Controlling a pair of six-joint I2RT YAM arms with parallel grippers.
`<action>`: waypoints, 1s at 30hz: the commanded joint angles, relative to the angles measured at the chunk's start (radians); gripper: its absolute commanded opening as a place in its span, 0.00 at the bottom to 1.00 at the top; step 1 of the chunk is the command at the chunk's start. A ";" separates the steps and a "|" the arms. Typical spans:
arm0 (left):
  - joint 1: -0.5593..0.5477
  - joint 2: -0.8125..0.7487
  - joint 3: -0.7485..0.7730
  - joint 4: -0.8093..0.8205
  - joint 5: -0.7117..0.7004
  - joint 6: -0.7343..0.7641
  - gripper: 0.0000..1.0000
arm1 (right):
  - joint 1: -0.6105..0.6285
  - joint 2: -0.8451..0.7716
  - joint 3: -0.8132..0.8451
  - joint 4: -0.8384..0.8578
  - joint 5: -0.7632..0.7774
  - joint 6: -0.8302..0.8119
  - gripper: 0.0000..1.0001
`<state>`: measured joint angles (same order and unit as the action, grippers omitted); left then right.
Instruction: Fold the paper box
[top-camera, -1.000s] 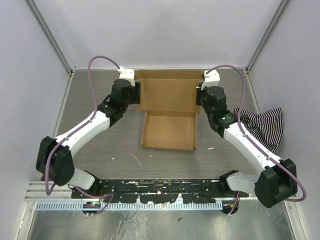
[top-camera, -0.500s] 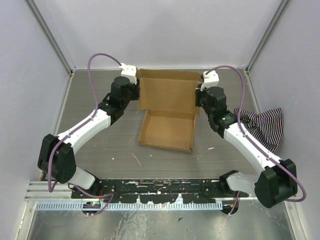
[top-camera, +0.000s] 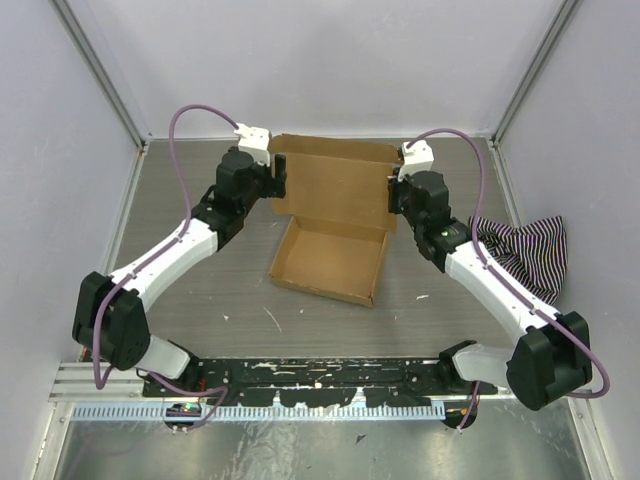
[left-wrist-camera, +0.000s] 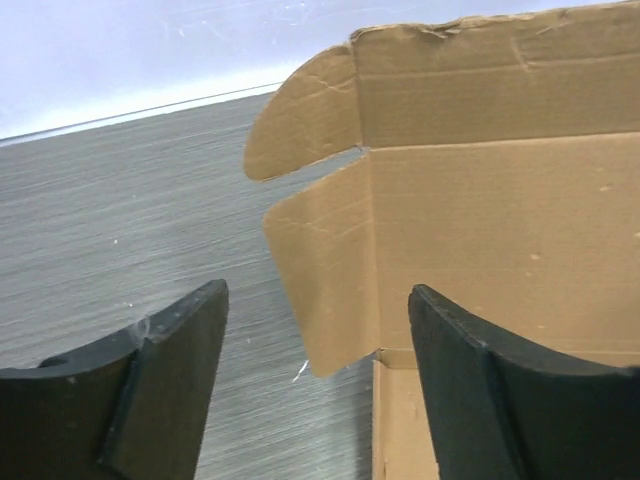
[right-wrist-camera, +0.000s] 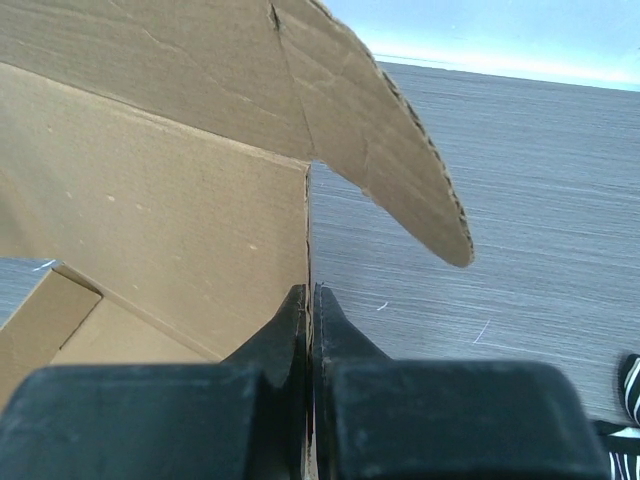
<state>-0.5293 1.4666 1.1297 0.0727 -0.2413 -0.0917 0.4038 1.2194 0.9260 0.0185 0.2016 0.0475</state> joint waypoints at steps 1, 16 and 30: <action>0.088 0.010 0.014 0.016 0.064 -0.011 0.83 | 0.004 -0.011 0.059 0.034 -0.008 -0.015 0.01; 0.336 0.148 0.044 0.217 0.790 -0.176 0.73 | -0.004 0.022 0.102 -0.003 -0.103 -0.027 0.01; 0.321 0.148 0.038 0.217 0.761 -0.177 0.41 | -0.005 0.057 0.136 -0.043 -0.126 -0.026 0.01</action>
<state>-0.1974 1.6413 1.1324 0.2543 0.5098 -0.2642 0.4015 1.2663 0.9939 -0.0357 0.0914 0.0284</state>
